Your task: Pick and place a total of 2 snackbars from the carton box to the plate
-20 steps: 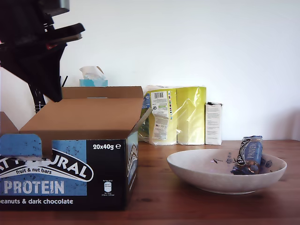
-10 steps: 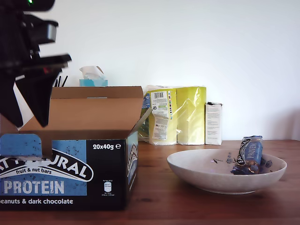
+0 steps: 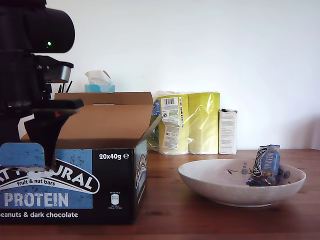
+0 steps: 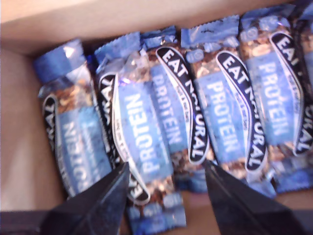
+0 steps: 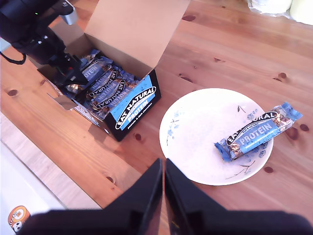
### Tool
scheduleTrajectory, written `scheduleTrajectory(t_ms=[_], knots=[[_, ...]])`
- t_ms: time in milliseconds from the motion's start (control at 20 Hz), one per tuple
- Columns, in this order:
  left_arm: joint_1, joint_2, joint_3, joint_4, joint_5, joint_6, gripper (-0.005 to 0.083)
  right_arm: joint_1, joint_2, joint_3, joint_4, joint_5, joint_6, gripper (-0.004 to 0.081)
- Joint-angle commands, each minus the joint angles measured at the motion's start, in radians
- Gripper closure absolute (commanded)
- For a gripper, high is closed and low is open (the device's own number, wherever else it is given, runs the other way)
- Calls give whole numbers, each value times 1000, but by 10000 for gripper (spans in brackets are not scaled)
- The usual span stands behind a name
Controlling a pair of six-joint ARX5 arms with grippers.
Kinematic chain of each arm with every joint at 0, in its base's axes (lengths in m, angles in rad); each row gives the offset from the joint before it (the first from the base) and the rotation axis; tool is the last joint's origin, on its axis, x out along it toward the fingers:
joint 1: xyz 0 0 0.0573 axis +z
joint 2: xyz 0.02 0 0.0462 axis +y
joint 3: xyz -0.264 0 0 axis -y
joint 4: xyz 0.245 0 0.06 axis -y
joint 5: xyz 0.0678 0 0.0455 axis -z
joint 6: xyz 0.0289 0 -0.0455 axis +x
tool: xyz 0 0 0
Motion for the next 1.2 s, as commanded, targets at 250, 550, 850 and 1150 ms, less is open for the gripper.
scheduleTrajectory(t_ms=[250,550,850,1150], knots=[[2,77,6,30,-108,-5,331,4,-1,-18,8,-8,-11,783],[2,154,6,31,-106,-6,331,4,-1,-18,10,-7,-12,783],[2,194,9,51,-77,-6,335,4,-1,-18,10,-7,-13,783],[-5,193,18,80,-4,3,627,4,-1,-18,11,-7,-13,783]])
